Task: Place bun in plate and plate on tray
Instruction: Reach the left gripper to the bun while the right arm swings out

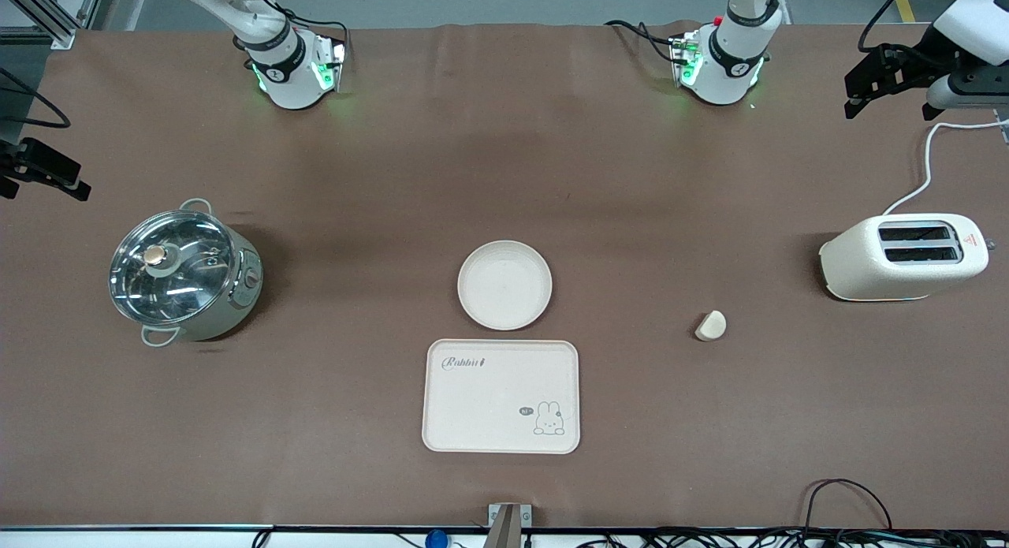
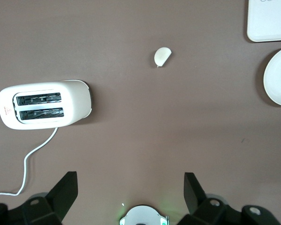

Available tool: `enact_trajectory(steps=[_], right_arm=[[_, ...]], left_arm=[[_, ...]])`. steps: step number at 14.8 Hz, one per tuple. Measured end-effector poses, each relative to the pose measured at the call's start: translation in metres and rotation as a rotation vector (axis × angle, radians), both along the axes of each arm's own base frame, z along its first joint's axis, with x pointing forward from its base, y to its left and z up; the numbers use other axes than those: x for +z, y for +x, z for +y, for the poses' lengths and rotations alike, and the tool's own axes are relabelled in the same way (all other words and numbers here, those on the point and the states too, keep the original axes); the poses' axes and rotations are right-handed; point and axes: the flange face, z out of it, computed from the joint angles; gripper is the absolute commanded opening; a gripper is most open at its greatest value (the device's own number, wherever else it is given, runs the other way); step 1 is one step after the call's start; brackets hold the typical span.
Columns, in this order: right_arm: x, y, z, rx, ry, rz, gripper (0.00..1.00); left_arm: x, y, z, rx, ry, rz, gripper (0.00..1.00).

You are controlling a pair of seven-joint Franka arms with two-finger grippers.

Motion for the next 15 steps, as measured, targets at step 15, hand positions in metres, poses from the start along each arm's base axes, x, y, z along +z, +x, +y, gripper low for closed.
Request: enact_trajectory(steps=[15], right_arm=[[-0.002, 0.000, 0.029, 0.033, 0.080, 0.012, 1.00]], left_arm=[[-0.243, 0.146, -0.007, -0.005, -0.049, -0.039, 1.00]])
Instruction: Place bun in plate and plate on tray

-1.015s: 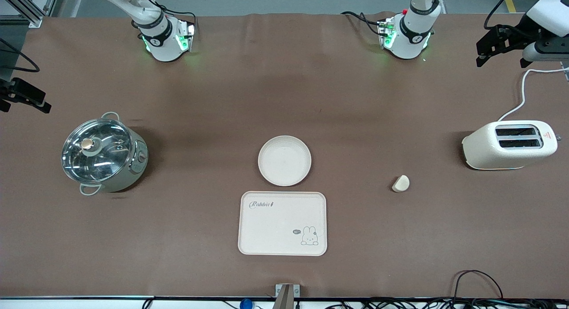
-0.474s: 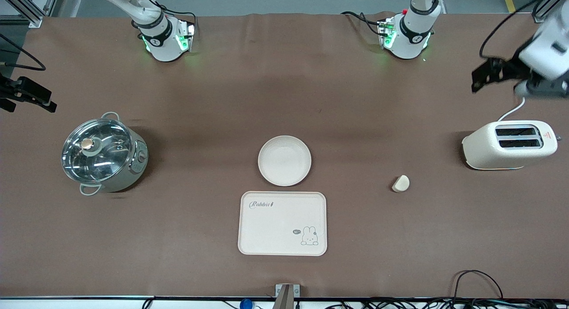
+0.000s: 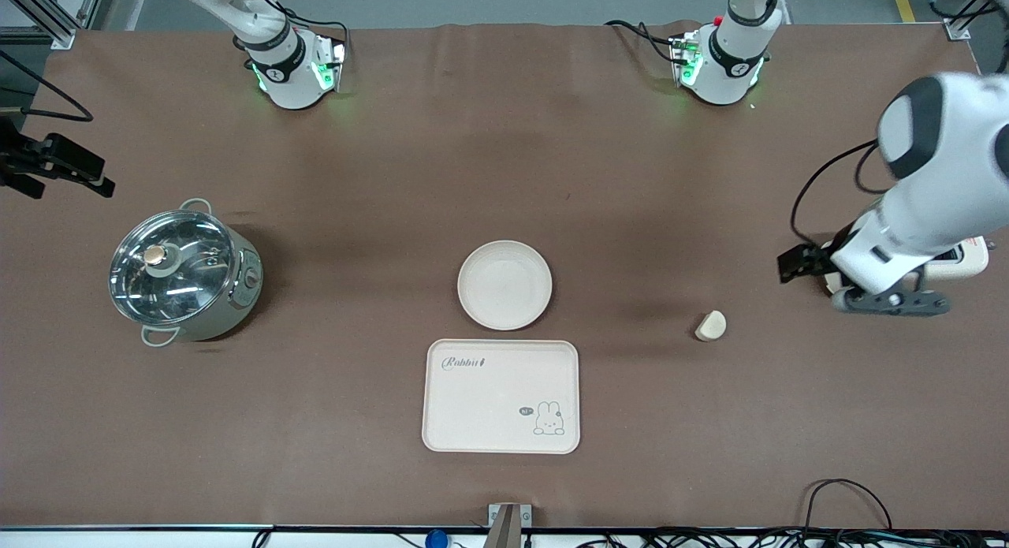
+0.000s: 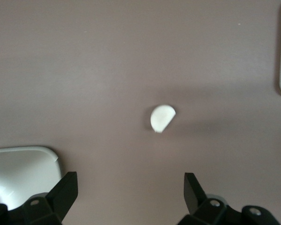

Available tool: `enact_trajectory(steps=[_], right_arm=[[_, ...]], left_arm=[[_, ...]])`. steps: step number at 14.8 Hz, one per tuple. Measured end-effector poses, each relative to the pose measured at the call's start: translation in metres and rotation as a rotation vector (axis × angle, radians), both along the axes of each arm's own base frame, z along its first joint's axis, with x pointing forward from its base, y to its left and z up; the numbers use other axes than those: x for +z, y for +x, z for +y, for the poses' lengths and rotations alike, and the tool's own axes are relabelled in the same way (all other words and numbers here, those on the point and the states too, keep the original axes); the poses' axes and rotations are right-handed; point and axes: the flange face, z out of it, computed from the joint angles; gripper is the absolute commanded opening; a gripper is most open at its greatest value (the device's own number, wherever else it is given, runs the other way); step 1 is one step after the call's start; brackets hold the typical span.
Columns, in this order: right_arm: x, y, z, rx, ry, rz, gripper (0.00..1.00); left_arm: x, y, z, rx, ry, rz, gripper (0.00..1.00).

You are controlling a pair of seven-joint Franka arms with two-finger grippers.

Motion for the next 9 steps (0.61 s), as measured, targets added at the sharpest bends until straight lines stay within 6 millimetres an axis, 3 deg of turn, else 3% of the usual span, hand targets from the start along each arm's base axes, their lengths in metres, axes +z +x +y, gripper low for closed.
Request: enact_trajectory(steps=[3, 7, 9], right_arm=[[-0.029, 0.009, 0.022, 0.004, 0.051, 0.048, 1.00], [-0.106, 0.027, 0.056, -0.027, 0.118, 0.099, 1.00], [-0.140, 0.035, 0.080, -0.054, 0.151, 0.096, 1.00]], left_arm=[[-0.074, -0.001, -0.017, -0.031, -0.010, 0.028, 1.00], [-0.143, 0.007, -0.036, -0.125, -0.012, 0.031, 0.97], [-0.174, 0.010, -0.038, -0.163, -0.013, 0.027, 0.89]])
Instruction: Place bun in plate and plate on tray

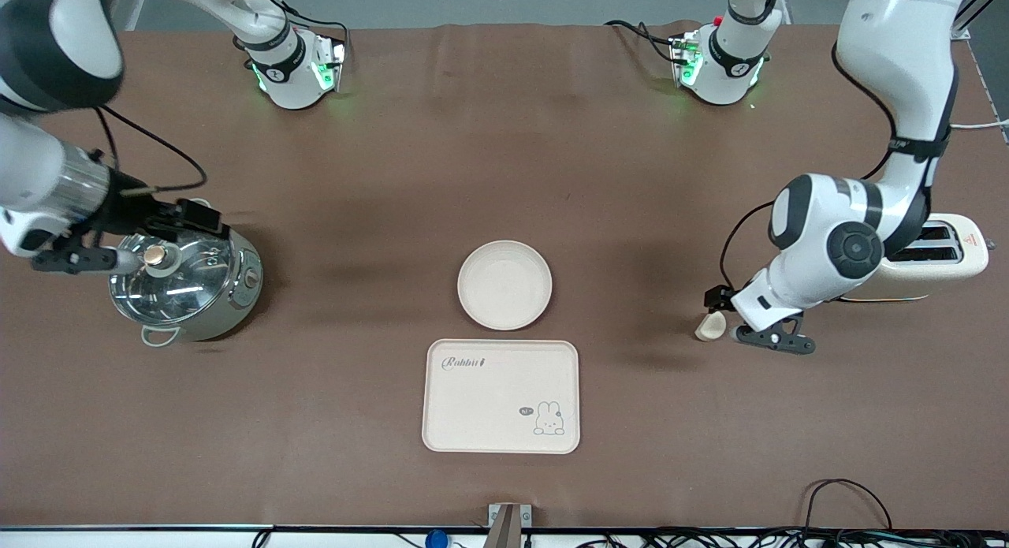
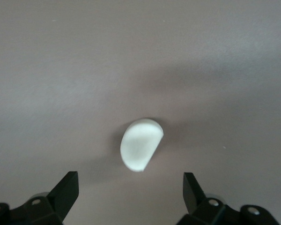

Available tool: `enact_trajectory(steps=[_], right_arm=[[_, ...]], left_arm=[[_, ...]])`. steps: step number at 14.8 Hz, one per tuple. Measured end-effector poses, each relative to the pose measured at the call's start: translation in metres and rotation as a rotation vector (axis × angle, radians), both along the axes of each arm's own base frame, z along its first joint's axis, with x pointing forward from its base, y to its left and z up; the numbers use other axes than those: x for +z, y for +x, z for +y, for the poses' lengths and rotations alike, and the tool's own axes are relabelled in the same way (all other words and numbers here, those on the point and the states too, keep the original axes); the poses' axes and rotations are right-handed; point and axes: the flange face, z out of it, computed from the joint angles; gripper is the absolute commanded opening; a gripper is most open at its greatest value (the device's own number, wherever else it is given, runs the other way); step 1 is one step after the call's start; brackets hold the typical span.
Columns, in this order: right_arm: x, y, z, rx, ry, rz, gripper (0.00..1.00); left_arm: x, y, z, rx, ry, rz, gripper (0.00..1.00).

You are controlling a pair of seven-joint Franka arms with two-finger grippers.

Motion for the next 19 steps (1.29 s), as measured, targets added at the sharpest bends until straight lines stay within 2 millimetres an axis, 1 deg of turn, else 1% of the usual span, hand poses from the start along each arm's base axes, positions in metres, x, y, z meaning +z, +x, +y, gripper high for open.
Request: enact_trajectory(steps=[1, 2, 3, 5, 6, 7, 9, 10, 11, 13, 15, 16, 17, 19], right_arm=[[-0.017, 0.005, 0.017, -0.012, 0.013, 0.004, 1.00], [-0.035, 0.010, 0.037, -0.025, 0.017, 0.003, 1.00], [-0.054, 0.015, 0.057, -0.038, 0.021, 0.002, 1.00], [-0.095, 0.020, 0.095, -0.062, 0.045, -0.001, 1.00], [-0.115, 0.020, 0.107, -0.077, 0.061, 0.002, 1.00], [-0.134, 0.018, 0.117, -0.093, 0.079, 0.005, 1.00], [-0.169, 0.009, 0.142, -0.119, 0.095, -0.015, 1.00], [-0.186, 0.001, 0.158, -0.139, 0.090, -0.034, 1.00], [-0.202, -0.011, 0.178, -0.160, 0.081, -0.049, 1.00], [-0.228, -0.038, 0.224, -0.180, 0.064, -0.057, 1.00], [-0.247, -0.061, 0.263, -0.156, 0.051, -0.048, 1.00], [-0.255, -0.068, 0.273, -0.142, 0.045, -0.047, 1.00], [-0.261, -0.071, 0.278, -0.133, 0.041, -0.046, 0.98], [-0.270, -0.075, 0.284, -0.125, 0.035, -0.050, 0.90]], left_arm=[[-0.014, 0.000, -0.001, -0.016, 0.002, 0.005, 0.86], [-0.028, -0.001, -0.002, -0.026, 0.004, 0.017, 0.86], [-0.039, -0.003, -0.002, -0.031, 0.005, 0.030, 0.82], [-0.054, -0.005, -0.003, -0.036, 0.004, 0.046, 0.63], [-0.059, -0.006, -0.003, -0.037, 0.004, 0.052, 0.57], [-0.062, -0.007, -0.004, -0.039, 0.004, 0.058, 0.53], [-0.067, -0.008, -0.005, -0.042, 0.004, 0.065, 0.44], [-0.068, -0.007, -0.006, -0.043, 0.003, 0.062, 0.35], [-0.069, -0.006, -0.007, -0.043, 0.001, 0.054, 0.23], [-0.071, -0.004, -0.008, -0.041, -0.001, 0.048, 0.01], [-0.070, -0.004, -0.013, -0.010, -0.004, 0.047, 0.00], [-0.068, -0.005, -0.021, 0.018, -0.010, 0.047, 0.00], [-0.066, -0.006, -0.033, 0.053, -0.020, 0.047, 0.00], [-0.056, -0.010, -0.068, 0.127, -0.050, 0.047, 0.00]])
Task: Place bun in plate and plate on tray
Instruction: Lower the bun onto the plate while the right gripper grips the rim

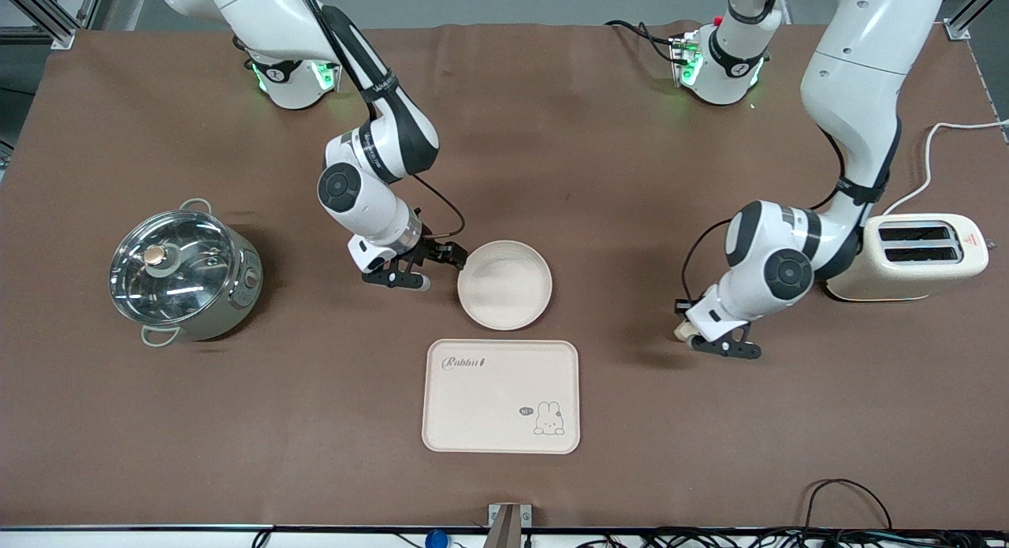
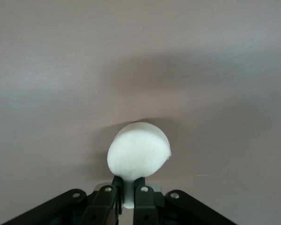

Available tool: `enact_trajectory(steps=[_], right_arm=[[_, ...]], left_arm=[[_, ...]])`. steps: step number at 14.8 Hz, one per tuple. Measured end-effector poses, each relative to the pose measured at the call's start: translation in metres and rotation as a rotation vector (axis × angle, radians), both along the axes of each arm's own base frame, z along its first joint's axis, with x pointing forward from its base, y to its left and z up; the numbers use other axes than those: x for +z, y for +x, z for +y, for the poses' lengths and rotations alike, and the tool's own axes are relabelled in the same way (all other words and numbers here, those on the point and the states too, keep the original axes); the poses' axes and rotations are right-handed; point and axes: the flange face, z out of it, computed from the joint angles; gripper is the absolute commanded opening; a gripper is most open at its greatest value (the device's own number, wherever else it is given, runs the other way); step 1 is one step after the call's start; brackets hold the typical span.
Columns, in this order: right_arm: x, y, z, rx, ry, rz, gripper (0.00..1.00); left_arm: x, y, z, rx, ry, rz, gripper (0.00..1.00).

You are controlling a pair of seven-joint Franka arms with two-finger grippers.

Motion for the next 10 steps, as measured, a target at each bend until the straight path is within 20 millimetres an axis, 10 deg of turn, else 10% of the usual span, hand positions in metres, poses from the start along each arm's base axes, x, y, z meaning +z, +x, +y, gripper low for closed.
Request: enact_trajectory(steps=[6, 10], right_arm=[[-0.035, -0.006, 0.017, -0.032, -0.012, -0.047, 0.64], [-0.044, -0.001, 0.019, -0.037, -0.017, -0.047, 0.49]], left_arm=[[0.059, -0.031, -0.147, 0.191, -0.118, 0.022, 0.04], [0.057, -0.074, -0.247, 0.247, -0.136, 0.061, 0.19]])
